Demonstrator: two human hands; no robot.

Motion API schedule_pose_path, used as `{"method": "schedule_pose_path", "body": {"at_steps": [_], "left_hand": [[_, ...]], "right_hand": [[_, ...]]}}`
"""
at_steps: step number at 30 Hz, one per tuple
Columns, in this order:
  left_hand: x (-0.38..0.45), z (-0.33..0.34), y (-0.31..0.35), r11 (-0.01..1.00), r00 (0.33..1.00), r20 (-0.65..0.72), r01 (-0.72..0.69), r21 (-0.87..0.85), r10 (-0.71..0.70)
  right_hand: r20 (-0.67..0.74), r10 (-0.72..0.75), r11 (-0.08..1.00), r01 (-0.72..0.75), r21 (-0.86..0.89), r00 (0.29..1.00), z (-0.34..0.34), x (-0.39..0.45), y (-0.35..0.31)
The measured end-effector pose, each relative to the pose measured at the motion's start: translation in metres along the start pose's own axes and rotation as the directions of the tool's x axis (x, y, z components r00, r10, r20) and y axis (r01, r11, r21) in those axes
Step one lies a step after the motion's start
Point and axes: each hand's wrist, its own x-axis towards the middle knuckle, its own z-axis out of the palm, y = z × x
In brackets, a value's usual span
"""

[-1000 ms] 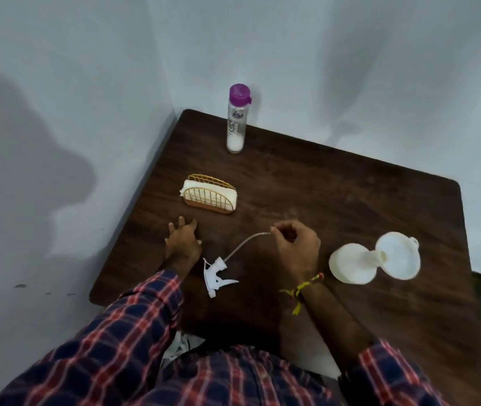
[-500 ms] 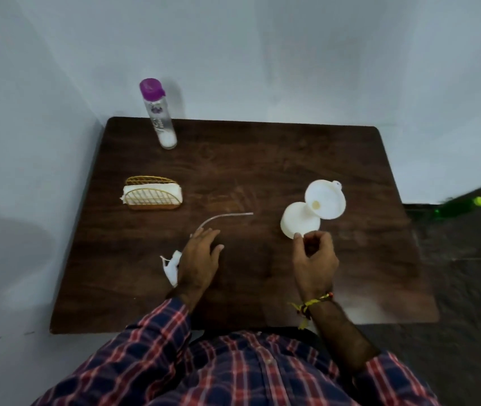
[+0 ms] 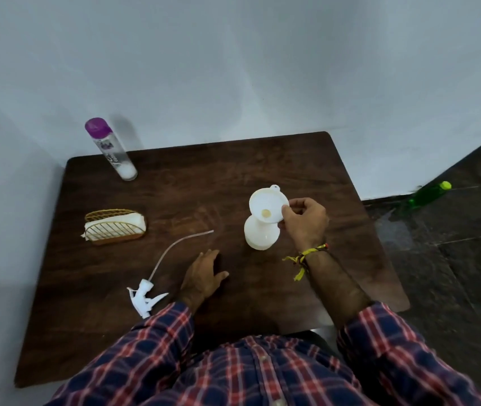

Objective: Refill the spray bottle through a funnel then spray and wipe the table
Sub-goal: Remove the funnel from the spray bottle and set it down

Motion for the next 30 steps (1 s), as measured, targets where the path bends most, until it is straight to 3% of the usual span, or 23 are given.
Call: {"method": "schedule_pose_path", "body": {"at_steps": [6, 13, 17, 30], "left_hand": [[0.006, -0.012, 0.005, 0.999, 1.0, 0.004, 0.014, -0.036, -0.014], [0.016, -0.024, 0.078, 0.91, 0.946, -0.184, -0.309, -0.277, 0.266], [0.027, -0.019, 0.108, 0.929, 0.961, -0.177, -0.254, -0.268, 0.212], [0.035, -0.012, 0.103, 0.946, 0.958, -0.208, -0.241, -0.218, 0.196]], "right_hand": [[-0.002, -0.222, 0.952, 0.216, -0.217, 0.975, -0.007, 0.007, -0.008], [0.083, -0.282, 0.924, 0.293, -0.244, 0.956, -0.01, 0.018, -0.005], [0.105, -0.288, 0.929, 0.304, -0.211, 0.952, -0.011, 0.021, -0.007], [0.123, -0.304, 0.911, 0.326, -0.253, 0.945, -0.019, 0.027, -0.008]]}}
